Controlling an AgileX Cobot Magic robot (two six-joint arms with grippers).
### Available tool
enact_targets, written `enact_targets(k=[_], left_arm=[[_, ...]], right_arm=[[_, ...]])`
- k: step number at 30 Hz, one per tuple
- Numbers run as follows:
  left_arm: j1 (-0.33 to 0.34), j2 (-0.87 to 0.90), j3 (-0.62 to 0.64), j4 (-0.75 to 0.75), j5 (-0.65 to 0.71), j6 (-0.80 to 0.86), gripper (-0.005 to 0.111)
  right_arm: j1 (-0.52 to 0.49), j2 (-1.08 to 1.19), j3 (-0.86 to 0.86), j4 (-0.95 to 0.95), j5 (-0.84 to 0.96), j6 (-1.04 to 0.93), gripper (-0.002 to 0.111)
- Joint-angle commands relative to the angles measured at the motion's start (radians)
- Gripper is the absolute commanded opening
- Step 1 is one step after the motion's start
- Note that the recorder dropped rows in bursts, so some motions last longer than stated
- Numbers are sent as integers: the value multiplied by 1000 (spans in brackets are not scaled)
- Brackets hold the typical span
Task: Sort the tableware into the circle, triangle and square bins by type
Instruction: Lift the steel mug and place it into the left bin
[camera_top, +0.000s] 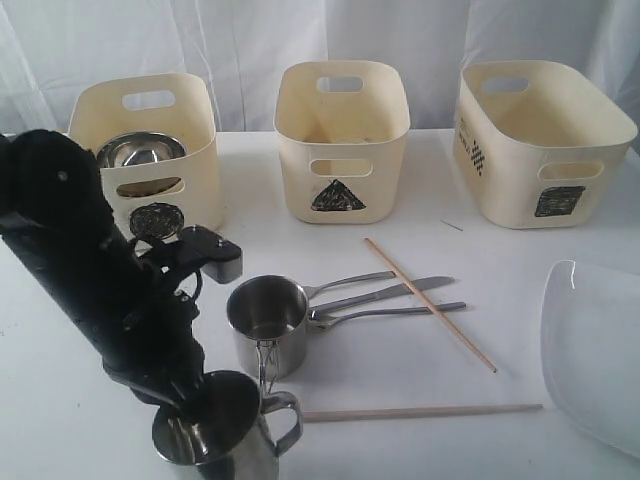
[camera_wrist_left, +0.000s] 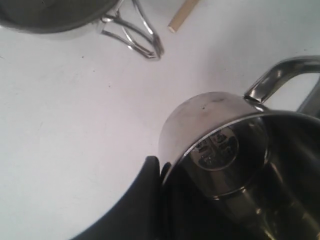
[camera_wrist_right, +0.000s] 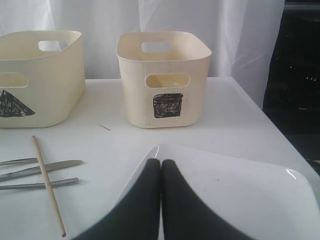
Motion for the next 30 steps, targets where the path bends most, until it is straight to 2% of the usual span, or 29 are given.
enact_targets(k=[1,5,9,13,16,19,23,27,30], left_arm=[[-5,-124,-20,27,61,5,0],[-4,-229,-101,177,77,-87,0],[26,-308,-202,347,63,-165,0],[99,-326,-279,585,-67,-297,0],[194,-277,-323,719,-200,-385,0],[286,-183,-368,726,-266,-393,0],[378,-51,-417,721,-367,-423,0],[421,80,-455,703,-467,-423,0],[426,162,-486,703,-519,-423,0]], right_arm=[[0,-7,6,-7,-8,1,0],[0,-7,6,-7,-8,1,0],[0,-7,6,-7,-8,1,0],[0,-7,6,-7,-8,1,0],[0,-7,6,-7,-8,1,0],[0,-7,6,-7,-8,1,0],[0,-7,6,-7,-8,1,0],[0,-7,6,-7,-8,1,0],[0,-7,6,-7,-8,1,0]])
